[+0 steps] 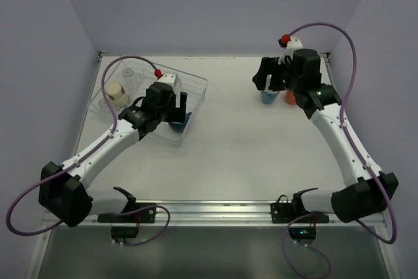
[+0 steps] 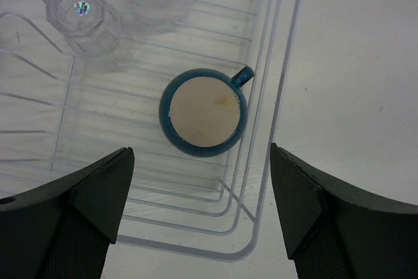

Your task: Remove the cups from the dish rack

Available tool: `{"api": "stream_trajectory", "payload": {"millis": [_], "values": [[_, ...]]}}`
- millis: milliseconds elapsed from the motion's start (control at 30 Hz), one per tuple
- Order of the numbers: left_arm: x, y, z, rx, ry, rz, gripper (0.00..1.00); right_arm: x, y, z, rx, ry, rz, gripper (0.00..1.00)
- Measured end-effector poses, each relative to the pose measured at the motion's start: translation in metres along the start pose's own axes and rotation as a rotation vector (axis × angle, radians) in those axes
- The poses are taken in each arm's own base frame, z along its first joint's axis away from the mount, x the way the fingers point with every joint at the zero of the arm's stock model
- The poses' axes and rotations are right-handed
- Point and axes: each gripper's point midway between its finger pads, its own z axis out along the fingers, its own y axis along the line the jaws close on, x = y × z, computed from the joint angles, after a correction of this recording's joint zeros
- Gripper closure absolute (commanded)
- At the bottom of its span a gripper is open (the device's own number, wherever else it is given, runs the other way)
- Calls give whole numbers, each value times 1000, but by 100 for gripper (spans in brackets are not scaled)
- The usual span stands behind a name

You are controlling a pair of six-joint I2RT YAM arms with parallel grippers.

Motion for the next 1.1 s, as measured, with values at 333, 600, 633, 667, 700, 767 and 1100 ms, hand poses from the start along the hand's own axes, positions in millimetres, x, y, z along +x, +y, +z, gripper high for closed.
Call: {"api": "stream_trajectory", "payload": {"millis": [333,600,633,667,700,767,1100], "values": [[15,6,34,-92,151,72,11,70,27,-2,-101,68,45,24],[40,1,58,-88,253,92,9,57,44,-9,-146,9,30,24],[41,2,58,-88,256,91,9,56,45,-9,-150,6,28,24],[41,2,59,-90,259,90,9,56,46,-9,-152,5,28,24],[43,3,61,-93,263,90,9,56,46,-9,-152,4,28,24],[44,5,63,-98,270,90,7,55,46,-9,-154,0,29,24],[50,13,81,-119,291,73,6,56,58,-10,-197,6,25,24]]}}
